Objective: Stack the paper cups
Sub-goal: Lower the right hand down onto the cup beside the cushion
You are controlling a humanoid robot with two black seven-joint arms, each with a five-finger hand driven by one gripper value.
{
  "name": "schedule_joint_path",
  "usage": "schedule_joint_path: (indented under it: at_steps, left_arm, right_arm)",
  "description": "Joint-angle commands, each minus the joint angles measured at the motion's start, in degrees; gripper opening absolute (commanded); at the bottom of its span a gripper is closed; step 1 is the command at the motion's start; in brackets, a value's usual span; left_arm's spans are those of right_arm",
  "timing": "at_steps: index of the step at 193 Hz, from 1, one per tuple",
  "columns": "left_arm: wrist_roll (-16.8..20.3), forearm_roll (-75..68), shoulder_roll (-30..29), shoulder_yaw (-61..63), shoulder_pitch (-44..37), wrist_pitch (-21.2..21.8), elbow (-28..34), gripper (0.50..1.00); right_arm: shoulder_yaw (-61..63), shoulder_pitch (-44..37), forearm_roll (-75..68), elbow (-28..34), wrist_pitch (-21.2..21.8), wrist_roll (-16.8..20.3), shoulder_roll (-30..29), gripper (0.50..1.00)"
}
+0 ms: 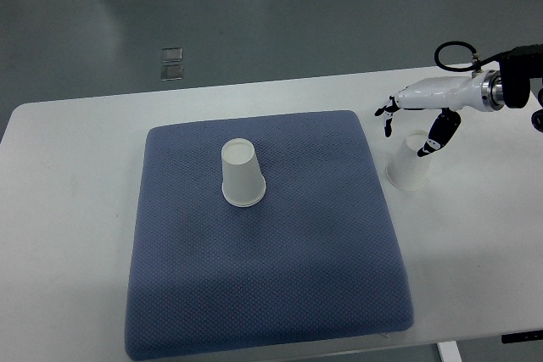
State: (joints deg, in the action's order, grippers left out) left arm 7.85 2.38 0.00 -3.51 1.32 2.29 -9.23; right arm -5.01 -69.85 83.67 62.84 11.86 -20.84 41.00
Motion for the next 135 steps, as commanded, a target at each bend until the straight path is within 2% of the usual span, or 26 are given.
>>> schedule_joint_path:
  at_steps: [1,67,135]
  left_arm:
    - [0.0,0.0,0.0,0.0,0.0,0.0,0.0,1.000]
    - [0.1,0.0,0.0,0.0,0.0,0.0,0.0,1.000]
    - [0.1,0.0,0.0,0.0,0.0,0.0,0.0,1.000]
  right_arm:
    - [0.0,1.0,0.4,0.0,-1.2,0.0,-0.4,0.907]
    - [-2.1,3.8,2.4,-1.0,-6.3,0.0,-0.5,0.905]
    - [-2.8,5.1,4.0,-3.6,-9.7,-0.1,-1.0,0.903]
